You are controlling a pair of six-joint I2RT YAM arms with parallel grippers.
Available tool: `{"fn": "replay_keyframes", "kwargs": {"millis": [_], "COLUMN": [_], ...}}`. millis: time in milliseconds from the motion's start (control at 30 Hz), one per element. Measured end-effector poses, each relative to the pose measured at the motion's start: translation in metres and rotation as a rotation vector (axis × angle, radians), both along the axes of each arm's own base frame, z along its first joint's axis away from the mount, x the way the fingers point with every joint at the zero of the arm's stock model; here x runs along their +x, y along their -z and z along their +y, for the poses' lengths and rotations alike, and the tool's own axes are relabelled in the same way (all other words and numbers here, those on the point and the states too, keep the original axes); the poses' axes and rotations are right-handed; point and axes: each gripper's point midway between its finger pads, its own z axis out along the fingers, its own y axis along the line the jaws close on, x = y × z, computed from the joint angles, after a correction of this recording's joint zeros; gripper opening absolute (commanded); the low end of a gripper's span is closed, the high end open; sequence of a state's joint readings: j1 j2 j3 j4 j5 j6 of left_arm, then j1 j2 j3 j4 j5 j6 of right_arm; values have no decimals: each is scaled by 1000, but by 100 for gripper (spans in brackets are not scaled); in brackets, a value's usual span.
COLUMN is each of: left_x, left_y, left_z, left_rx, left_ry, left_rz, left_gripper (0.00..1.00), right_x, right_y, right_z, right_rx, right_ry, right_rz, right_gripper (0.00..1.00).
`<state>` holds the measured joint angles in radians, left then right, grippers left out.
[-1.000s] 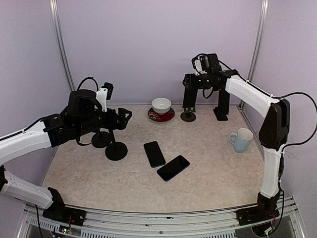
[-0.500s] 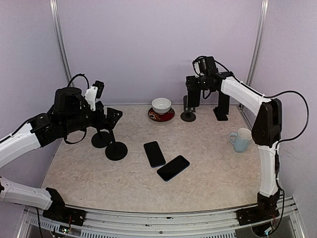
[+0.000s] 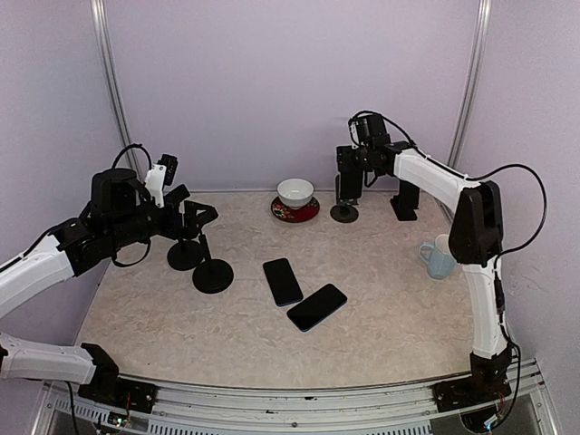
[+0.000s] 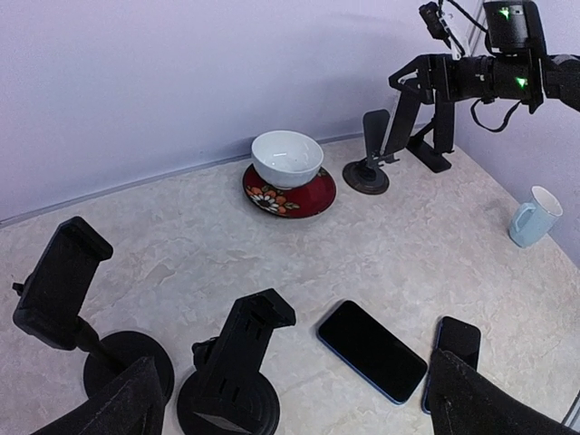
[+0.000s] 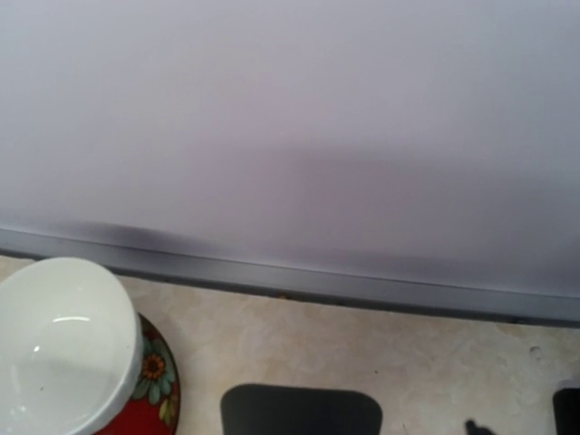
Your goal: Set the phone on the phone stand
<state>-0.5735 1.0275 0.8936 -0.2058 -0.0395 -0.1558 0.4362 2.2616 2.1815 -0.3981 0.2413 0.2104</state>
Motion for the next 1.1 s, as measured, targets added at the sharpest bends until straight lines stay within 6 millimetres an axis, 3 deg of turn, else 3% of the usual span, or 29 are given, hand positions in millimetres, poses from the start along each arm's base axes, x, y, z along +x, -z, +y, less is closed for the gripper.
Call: {"fn": "replay_keyframes", "kwargs": {"millis": [233,600,1100], "left_x": [4,8,11], "left_y": [-2,-3,-4], "left_z": [4,11,15], "left_rx": [-13,-26,-34], "left_ry": [-11,-33,-42], "left_rz": [-8,-4,-3], "left_gripper": [99,99,99], "right_x": [8,12,14], "right_y": [14,8,20], "right_z": [1,-1,0], "right_rx": [9,20,32], "right_ry": [21,43,51], "right_rz": [3,-23,-5], "right_gripper": [51,51,51]}}
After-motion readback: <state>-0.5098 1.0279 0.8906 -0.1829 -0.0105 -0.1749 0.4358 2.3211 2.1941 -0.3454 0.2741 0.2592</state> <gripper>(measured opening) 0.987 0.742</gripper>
